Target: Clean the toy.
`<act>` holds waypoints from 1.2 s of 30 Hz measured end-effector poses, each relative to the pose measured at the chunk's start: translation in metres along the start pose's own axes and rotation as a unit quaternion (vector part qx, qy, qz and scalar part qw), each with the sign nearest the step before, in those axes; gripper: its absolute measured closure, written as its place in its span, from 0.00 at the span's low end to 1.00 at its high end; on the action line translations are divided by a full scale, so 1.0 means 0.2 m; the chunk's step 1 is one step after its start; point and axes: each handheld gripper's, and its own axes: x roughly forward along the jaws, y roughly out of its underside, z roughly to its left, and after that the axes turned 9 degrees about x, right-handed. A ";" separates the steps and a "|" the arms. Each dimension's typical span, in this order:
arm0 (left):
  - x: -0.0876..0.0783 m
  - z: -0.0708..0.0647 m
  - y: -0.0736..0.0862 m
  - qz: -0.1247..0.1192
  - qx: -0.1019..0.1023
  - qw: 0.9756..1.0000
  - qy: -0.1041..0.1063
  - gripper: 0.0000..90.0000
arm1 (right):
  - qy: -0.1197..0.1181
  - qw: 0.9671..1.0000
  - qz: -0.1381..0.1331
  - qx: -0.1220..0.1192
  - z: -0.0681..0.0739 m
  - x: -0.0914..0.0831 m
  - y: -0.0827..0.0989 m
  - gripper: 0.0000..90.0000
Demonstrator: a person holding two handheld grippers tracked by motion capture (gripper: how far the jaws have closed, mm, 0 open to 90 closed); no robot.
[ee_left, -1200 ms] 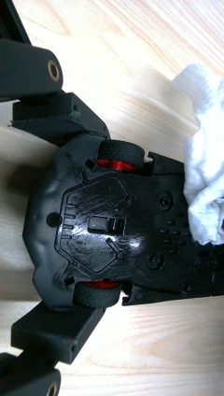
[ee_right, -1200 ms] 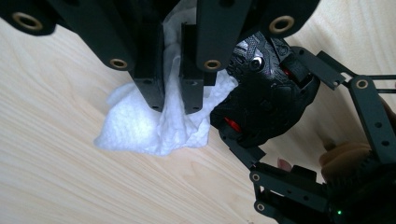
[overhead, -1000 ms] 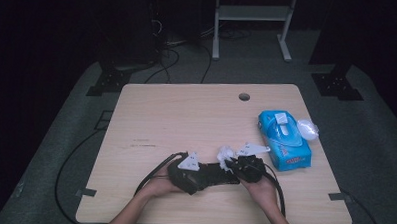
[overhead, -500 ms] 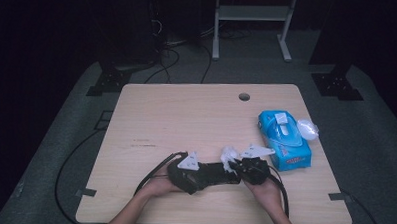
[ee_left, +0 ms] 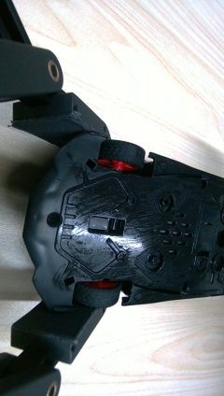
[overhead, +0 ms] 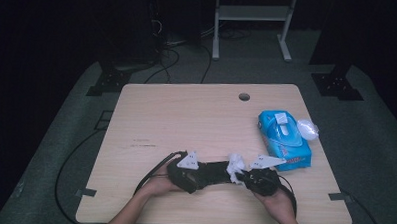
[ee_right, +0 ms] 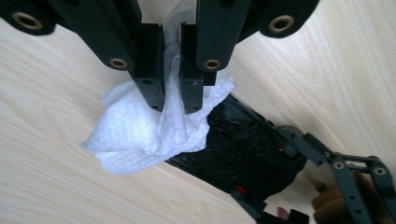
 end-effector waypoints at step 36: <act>0.00 0.01 0.00 0.000 0.002 1.000 0.007 0.27 | -0.019 1.000 0.003 -0.010 0.02 0.01 -0.03 0.91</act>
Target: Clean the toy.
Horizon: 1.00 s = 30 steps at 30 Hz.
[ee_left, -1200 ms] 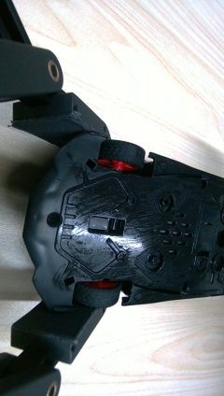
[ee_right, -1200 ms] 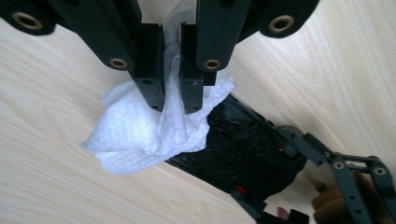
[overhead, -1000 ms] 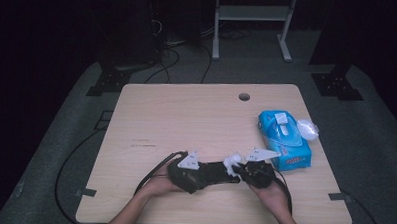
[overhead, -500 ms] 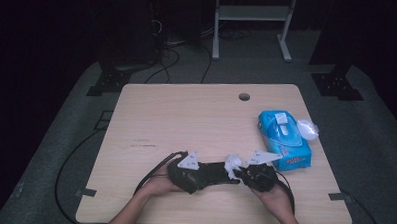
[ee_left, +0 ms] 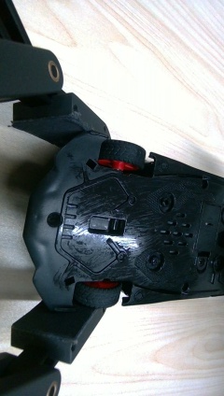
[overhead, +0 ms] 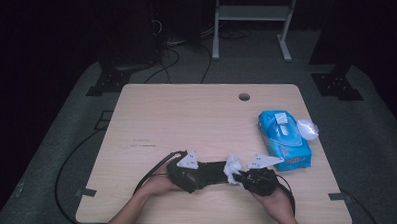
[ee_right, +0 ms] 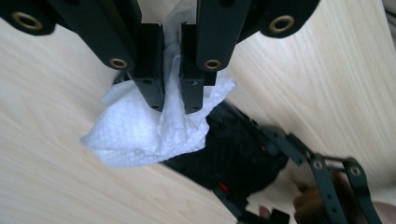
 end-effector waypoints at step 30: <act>0.01 0.00 -0.01 -0.003 0.002 1.000 0.005 0.27 | -0.019 1.000 0.010 -0.023 0.05 0.05 -0.02 0.91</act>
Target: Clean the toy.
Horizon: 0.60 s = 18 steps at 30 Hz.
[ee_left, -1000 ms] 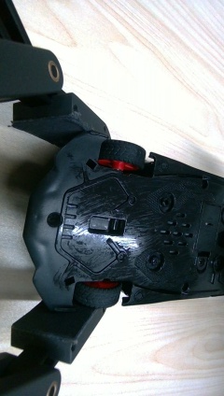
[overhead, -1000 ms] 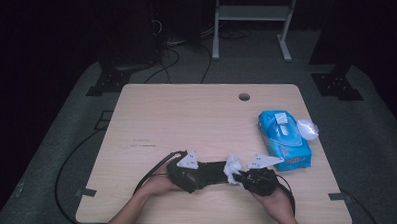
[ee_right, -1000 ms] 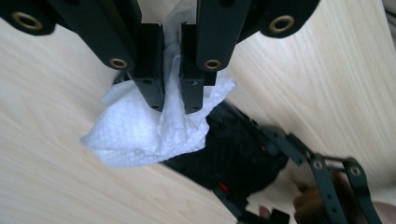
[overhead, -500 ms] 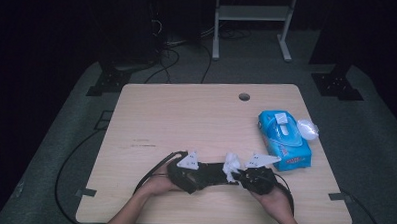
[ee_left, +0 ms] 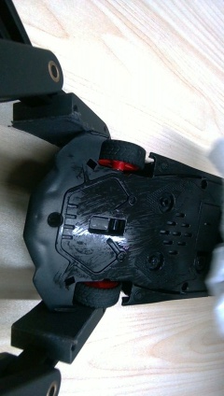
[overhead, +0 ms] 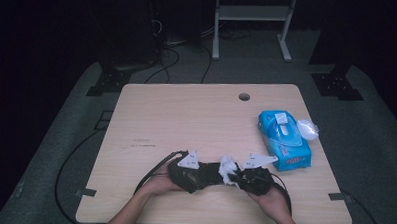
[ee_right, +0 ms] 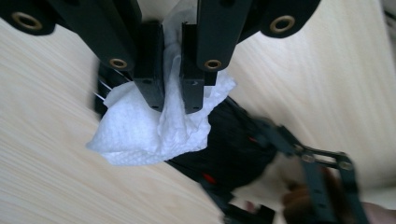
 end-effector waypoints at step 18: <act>-0.01 0.01 0.02 -0.003 -0.006 1.000 0.000 0.27 | -0.001 1.000 -0.001 -0.004 -0.01 0.03 -0.01 0.91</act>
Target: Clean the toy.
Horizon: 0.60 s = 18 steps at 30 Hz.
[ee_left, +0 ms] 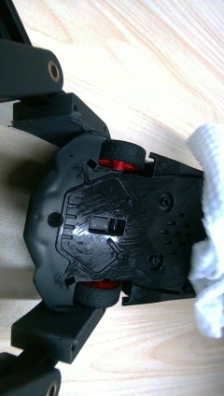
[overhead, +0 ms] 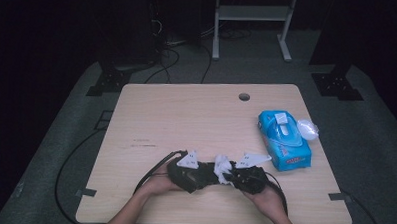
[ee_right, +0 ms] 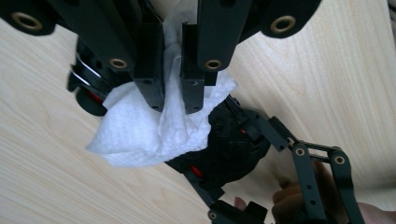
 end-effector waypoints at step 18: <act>-0.01 0.01 0.00 -0.003 -0.017 1.000 0.006 0.26 | -0.028 0.999 -0.003 0.038 -0.06 -0.03 0.04 0.91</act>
